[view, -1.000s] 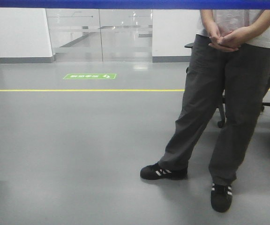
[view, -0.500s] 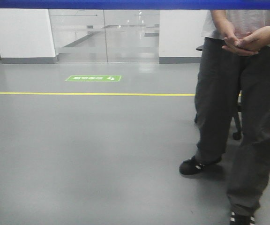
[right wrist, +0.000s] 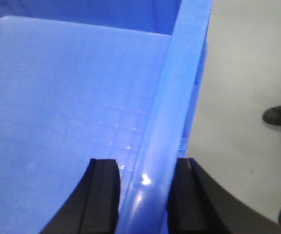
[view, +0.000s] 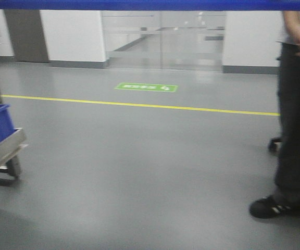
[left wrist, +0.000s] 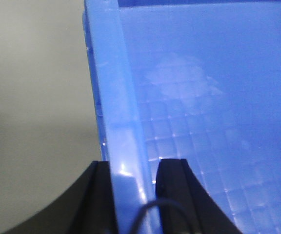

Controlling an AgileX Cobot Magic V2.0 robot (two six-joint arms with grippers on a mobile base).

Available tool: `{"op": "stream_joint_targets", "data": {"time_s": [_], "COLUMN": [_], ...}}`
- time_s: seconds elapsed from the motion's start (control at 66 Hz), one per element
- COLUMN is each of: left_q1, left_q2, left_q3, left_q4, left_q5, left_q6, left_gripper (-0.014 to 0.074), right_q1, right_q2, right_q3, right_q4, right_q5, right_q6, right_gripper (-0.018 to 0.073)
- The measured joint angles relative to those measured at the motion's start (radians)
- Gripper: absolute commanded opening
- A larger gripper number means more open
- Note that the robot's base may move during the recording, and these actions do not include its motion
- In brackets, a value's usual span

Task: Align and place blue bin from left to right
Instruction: 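Drive across the floor carrying the blue bin in both grippers, then approach the second shelf rack of blue bins holding the bin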

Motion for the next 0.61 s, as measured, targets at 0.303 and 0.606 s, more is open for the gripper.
{"op": "stream_joint_targets", "data": {"time_s": [0.303, 0.606], "left_q1": [0.000, 0.000], "left_q2": [0.000, 0.000], "left_q3": [0.000, 0.000], "left_q4": [0.002, 0.002], "left_q5": [0.000, 0.000], "left_q6": [0.000, 0.000], "left_gripper": [-0.0111, -0.0111], "right_q1": [0.000, 0.000], "right_q2": [0.000, 0.000], "right_q3": [0.000, 0.000], "right_q4": [0.000, 0.000], "right_q5": [-0.002, -0.002], "right_q6": [0.000, 0.000], "right_gripper": [-0.0069, -0.0069]}}
